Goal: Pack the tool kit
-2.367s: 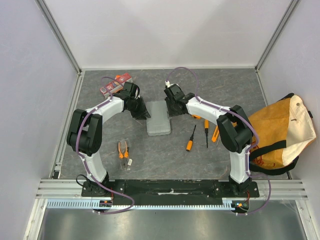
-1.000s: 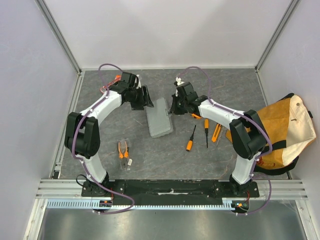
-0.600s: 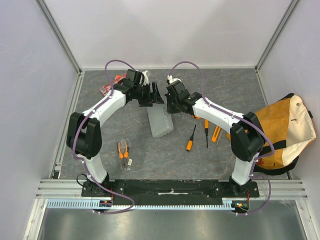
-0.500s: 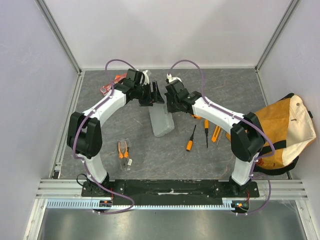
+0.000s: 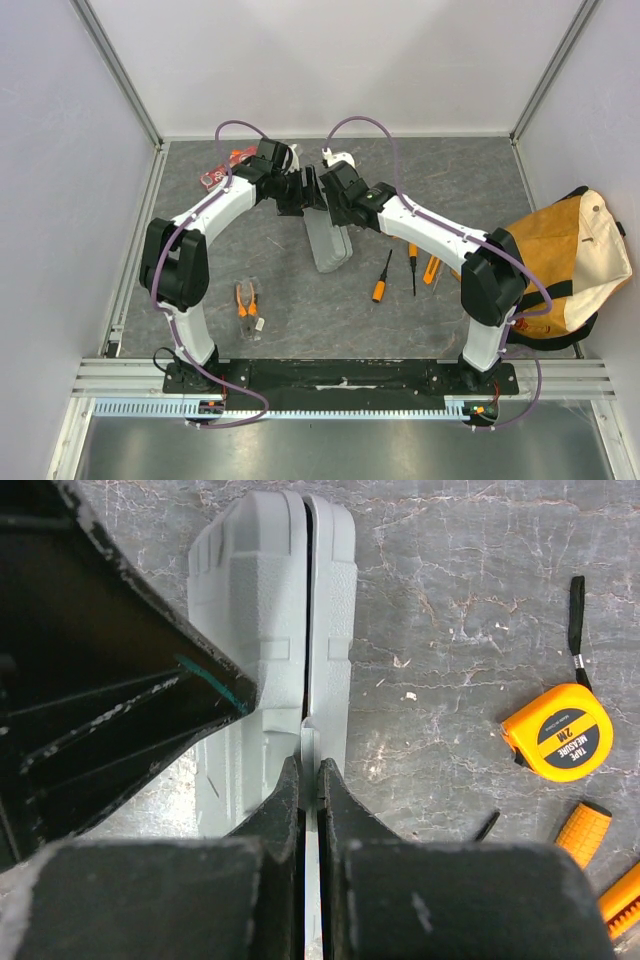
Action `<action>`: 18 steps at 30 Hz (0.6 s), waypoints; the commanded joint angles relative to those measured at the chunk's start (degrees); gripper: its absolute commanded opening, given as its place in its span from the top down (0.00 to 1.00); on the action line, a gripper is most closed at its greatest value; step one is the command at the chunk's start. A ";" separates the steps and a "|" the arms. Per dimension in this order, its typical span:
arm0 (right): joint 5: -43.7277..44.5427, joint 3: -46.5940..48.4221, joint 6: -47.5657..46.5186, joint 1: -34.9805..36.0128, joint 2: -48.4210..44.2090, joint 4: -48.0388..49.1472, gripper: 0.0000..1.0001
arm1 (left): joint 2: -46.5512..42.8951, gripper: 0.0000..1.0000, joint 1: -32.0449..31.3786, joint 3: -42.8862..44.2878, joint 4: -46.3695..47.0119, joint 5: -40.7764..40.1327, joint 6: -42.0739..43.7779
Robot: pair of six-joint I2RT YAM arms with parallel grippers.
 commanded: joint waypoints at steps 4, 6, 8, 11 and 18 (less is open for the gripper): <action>4.01 3.18 -0.67 0.57 -2.31 0.11 1.00 | -2.90 0.21 -0.55 -0.85 4.19 -1.02 0.15; 4.36 3.27 -0.59 0.57 -2.49 -0.16 1.00 | -3.07 0.21 -0.46 -1.47 4.37 -1.19 -0.46; 4.63 3.18 -0.50 0.65 -2.75 -0.33 1.00 | -3.34 0.21 -0.46 -2.26 4.81 -1.28 -0.90; 5.33 3.36 -0.50 0.65 -2.84 -0.51 1.00 | -4.12 0.21 -0.55 -3.23 6.21 -1.19 -1.61; 6.48 3.09 -0.41 0.65 -3.37 -1.04 1.00 | -6.23 0.21 -0.55 -3.67 9.03 -0.41 -2.66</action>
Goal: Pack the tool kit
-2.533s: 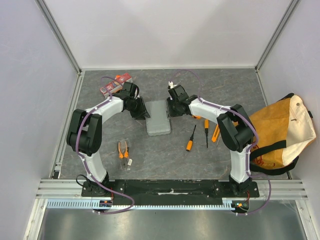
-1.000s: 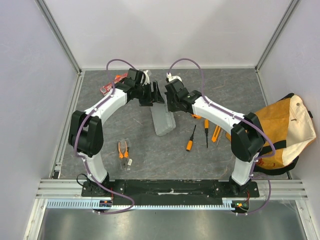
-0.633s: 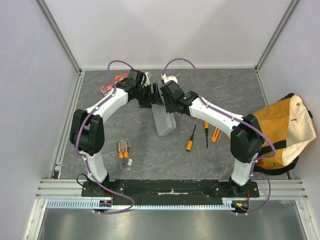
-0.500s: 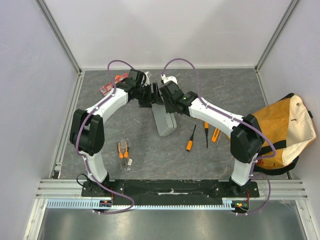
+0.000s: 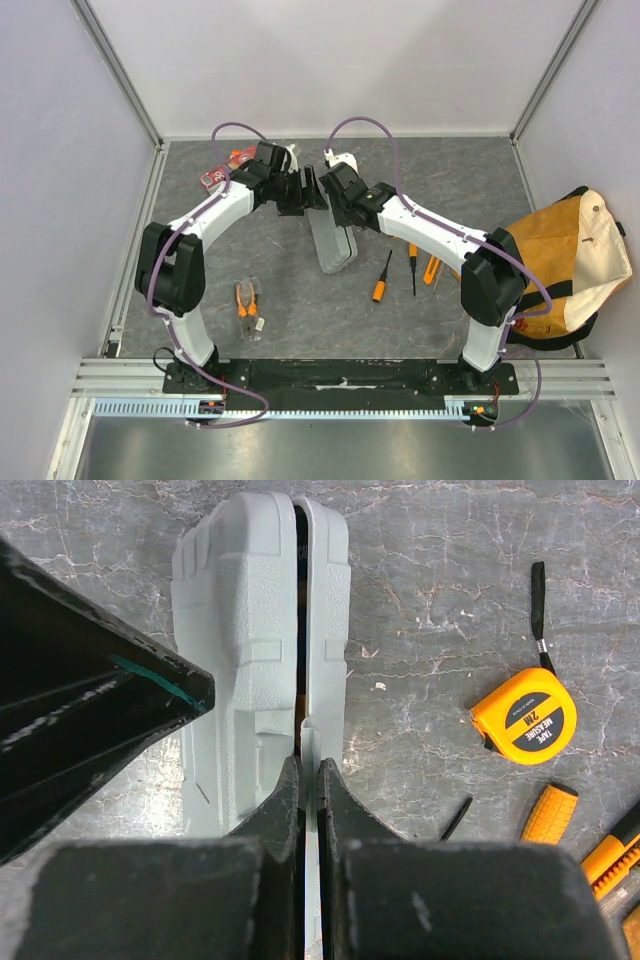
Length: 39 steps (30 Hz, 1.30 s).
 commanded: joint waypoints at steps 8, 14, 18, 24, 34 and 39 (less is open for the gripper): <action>2.78 3.47 -0.63 0.09 -4.49 1.37 1.00 | -3.46 0.21 -0.33 0.57 5.56 2.07 -2.89; 3.31 3.73 -1.07 0.09 -4.93 1.37 1.00 | -1.00 0.20 -0.33 1.28 3.90 2.78 -3.06; 3.05 3.38 -1.07 0.09 -3.96 1.02 1.00 | 0.32 0.20 -0.33 1.36 3.02 1.91 -2.10; 3.57 1.36 -0.54 0.00 -3.26 1.11 1.00 | 2.17 0.22 -0.24 0.84 -1.29 -2.93 -0.25; -4.85 -6.01 2.09 -7.11 -3.52 4.70 1.00 | 1.38 0.33 1.43 -2.76 -1.73 -7.24 0.28; -10.92 -10.06 1.31 -9.49 -2.73 9.27 0.94 | 0.85 0.34 4.24 -5.75 -0.50 -6.63 -0.16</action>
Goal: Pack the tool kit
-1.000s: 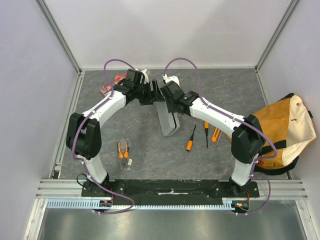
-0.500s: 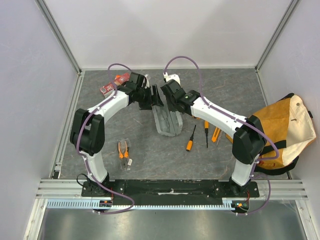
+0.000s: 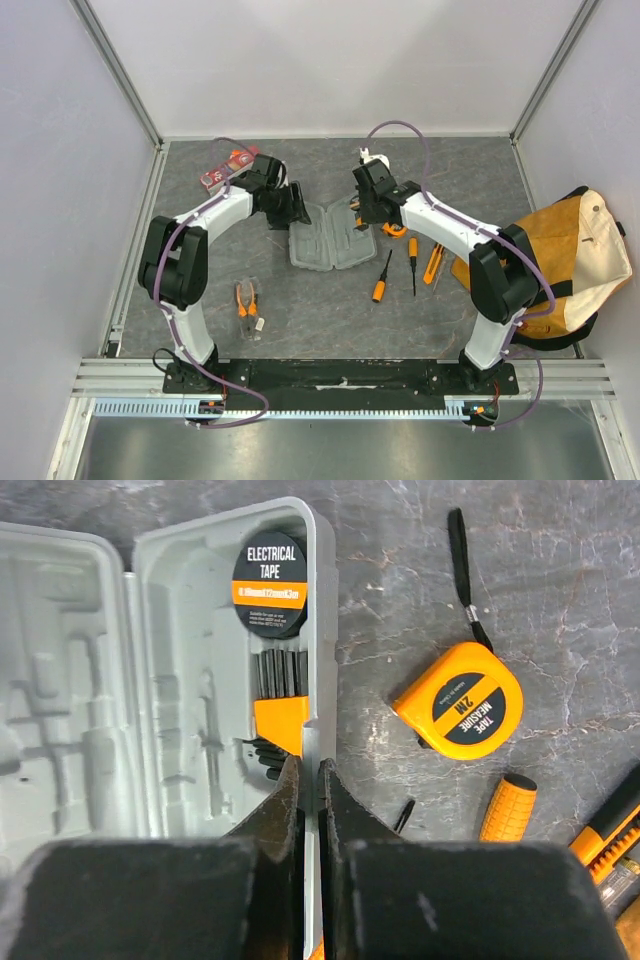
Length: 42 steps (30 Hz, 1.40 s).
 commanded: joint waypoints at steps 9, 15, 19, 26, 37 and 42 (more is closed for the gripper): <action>-12.29 -1.96 1.17 -1.81 7.23 9.54 0.75 | -4.08 0.34 8.66 -7.53 0.96 -3.20 1.00; -11.33 -1.52 3.20 -3.38 7.86 10.60 0.57 | -4.43 0.26 9.81 -9.38 -1.49 -7.07 0.03; -9.84 -1.25 3.55 -4.70 5.05 10.42 0.45 | -5.66 0.16 10.25 -9.12 -2.37 -8.39 0.73; -8.52 -0.20 2.32 -5.94 0.82 8.84 0.25 | -9.08 0.07 10.34 -6.30 -6.41 -11.55 4.24; -11.58 -0.11 3.46 -5.94 -0.15 7.44 0.29 | -19.88 0.22 11.13 -19.73 -17.85 -20.43 -0.75; -13.52 -0.20 4.43 -5.94 0.73 7.35 0.33 | -27.97 0.27 11.66 -27.65 -16.62 -19.64 -4.62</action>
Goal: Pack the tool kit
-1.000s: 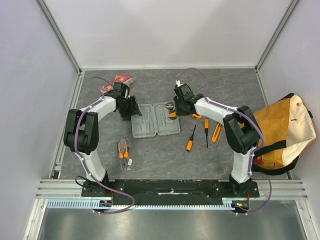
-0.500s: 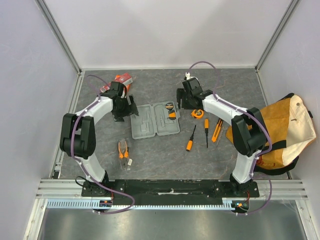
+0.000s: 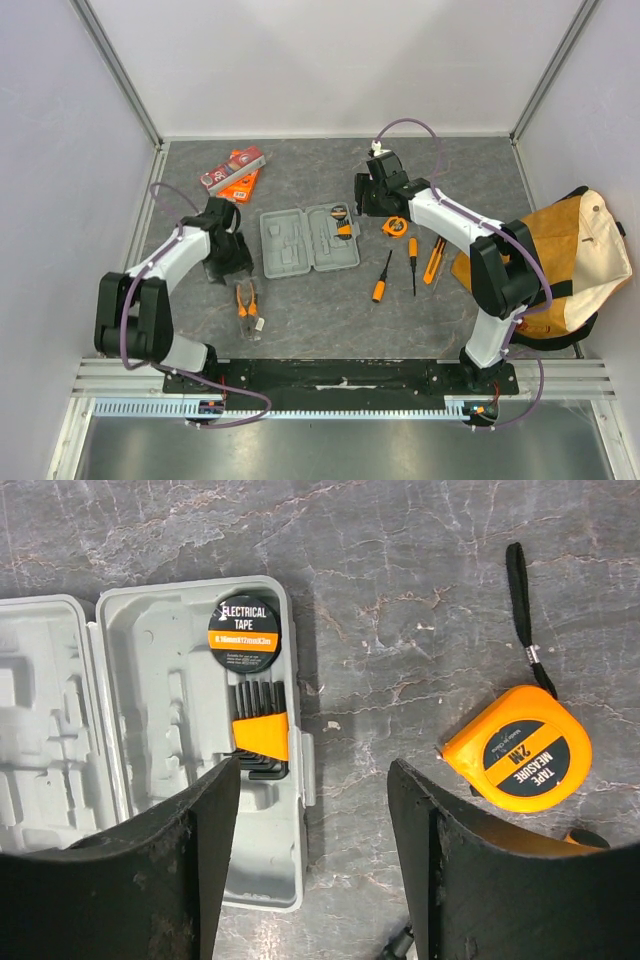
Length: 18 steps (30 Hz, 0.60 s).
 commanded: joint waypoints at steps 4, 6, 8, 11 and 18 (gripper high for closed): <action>-2.69 1.92 1.06 0.10 -0.16 -0.59 0.35 | -9.88 0.27 0.69 -7.76 -0.15 -2.68 -6.43; -2.77 1.66 0.98 0.10 -0.34 -0.68 0.36 | -9.89 0.28 0.86 -8.99 -0.07 -2.51 -7.31; -2.77 1.39 0.98 0.10 -0.51 -0.59 0.36 | -9.36 0.33 0.86 -10.22 0.98 -2.07 -8.10; -2.60 0.87 0.98 0.10 -0.87 -0.59 0.37 | -7.96 0.40 0.86 -12.42 3.01 -1.90 -9.15; -1.63 -0.36 0.63 0.10 -2.01 -0.85 0.39 | -2.95 0.55 1.04 -14.18 5.82 -1.98 -10.74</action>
